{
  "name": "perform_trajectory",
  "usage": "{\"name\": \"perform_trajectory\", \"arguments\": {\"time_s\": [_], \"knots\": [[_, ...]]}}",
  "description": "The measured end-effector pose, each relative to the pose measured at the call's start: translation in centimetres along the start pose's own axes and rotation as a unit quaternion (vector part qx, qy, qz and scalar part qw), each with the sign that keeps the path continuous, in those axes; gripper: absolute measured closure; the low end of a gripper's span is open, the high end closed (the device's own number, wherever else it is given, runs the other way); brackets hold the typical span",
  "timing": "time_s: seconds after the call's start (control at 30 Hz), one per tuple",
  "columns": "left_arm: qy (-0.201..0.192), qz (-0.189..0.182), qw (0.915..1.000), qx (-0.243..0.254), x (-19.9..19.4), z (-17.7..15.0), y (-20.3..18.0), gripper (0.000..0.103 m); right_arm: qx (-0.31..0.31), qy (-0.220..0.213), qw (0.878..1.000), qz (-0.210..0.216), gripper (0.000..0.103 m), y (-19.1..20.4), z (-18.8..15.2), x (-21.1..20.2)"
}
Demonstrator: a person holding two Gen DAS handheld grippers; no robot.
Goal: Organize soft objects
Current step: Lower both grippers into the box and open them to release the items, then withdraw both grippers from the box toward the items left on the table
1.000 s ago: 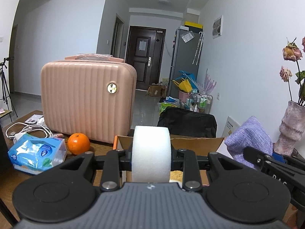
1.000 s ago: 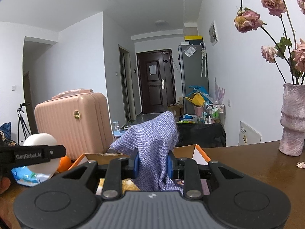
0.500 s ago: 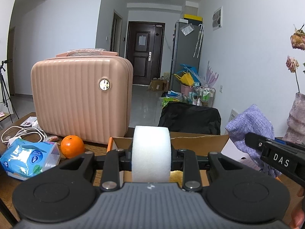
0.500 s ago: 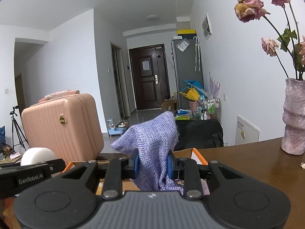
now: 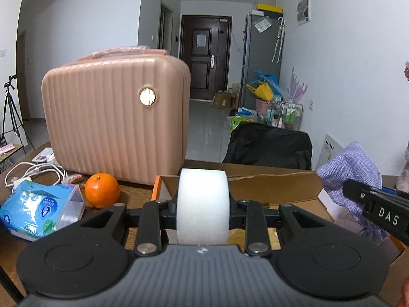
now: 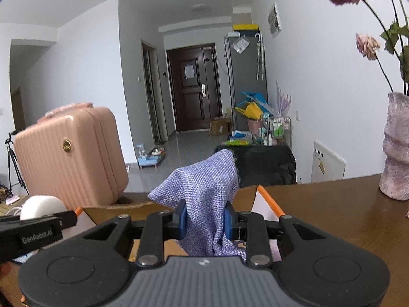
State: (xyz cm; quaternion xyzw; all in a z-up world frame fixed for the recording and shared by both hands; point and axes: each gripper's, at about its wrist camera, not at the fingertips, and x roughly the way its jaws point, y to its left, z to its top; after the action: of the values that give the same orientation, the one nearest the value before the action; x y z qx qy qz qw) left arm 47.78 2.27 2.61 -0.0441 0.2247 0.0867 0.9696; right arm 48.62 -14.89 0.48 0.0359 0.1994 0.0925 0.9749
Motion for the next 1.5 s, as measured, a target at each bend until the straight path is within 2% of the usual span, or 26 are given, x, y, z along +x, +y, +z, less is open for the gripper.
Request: {"name": "perform_trajectory", "arguments": {"time_s": [0.2, 0.3, 0.33, 0.37, 0.4, 0.43, 0.47, 0.53, 0.57, 0.63, 0.7, 0.77, 1.0, 1.5], "knots": [[0.018, 0.007, 0.9998, 0.0, 1.2, -0.5, 0.4, 0.073, -0.004, 0.023, 1.0, -0.002, 0.075, 0.0, -0.6, 1.3], [0.02, 0.006, 0.9998, 0.002, 1.4, -0.6, 0.4, 0.073, -0.003, 0.029, 1.0, -0.004, 0.07, -0.1, -0.7, 1.6], [0.021, 0.003, 0.9998, 0.002, 1.4, -0.6, 0.4, 0.069, -0.002, 0.028, 1.0, -0.006, 0.067, -0.1, -0.7, 1.6], [0.024, 0.001, 0.9997, 0.002, 1.5, -0.6, 0.4, 0.061, 0.0, 0.029, 1.0, -0.005, 0.063, -0.1, -0.6, 1.6], [0.024, 0.002, 0.9997, 0.001, 1.5, -0.6, 0.5, 0.055, 0.001, 0.03, 1.0, -0.006, 0.054, -0.2, -0.5, 1.7], [0.022, 0.002, 0.9997, 0.003, 1.4, -0.6, 0.5, 0.043, 0.002, 0.027, 1.0, -0.008, 0.043, -0.2, -0.4, 1.6], [0.02, 0.004, 0.9998, 0.003, 1.3, -0.5, 0.4, 0.035, 0.003, 0.024, 1.0, -0.011, 0.039, -0.3, -0.4, 1.5], [0.013, 0.011, 0.9999, 0.003, 1.0, -0.5, 0.4, 0.027, 0.003, 0.019, 1.0, -0.016, 0.03, -0.2, -0.3, 1.3], [0.009, 0.012, 0.9999, 0.003, 0.8, -0.5, 0.4, 0.018, 0.003, 0.018, 1.0, -0.018, 0.027, -0.3, -0.3, 1.2], [0.006, 0.015, 0.9999, 0.002, 0.7, -0.4, 0.3, 0.007, 0.005, 0.011, 1.0, -0.021, 0.009, -0.5, -0.2, 1.0], [0.003, 0.027, 0.9996, -0.001, 0.6, -0.4, 0.5, 0.001, 0.006, -0.002, 1.0, -0.028, 0.0, -0.6, -0.1, 0.7], [-0.001, 0.04, 0.9992, -0.006, 0.5, -0.3, 0.6, 0.0, 0.004, -0.01, 0.999, -0.036, 0.0, -0.7, 0.0, 0.6], [0.007, 0.05, 0.9986, -0.014, 0.7, -0.2, 1.1, 0.0, 0.01, -0.001, 0.999, -0.038, 0.0, -1.2, 0.1, 0.8], [-0.001, 0.043, 0.9987, -0.025, -0.7, 0.1, 1.4, 0.0, -0.008, -0.018, 0.999, -0.029, 0.0, -0.7, 0.4, -1.5]]}}
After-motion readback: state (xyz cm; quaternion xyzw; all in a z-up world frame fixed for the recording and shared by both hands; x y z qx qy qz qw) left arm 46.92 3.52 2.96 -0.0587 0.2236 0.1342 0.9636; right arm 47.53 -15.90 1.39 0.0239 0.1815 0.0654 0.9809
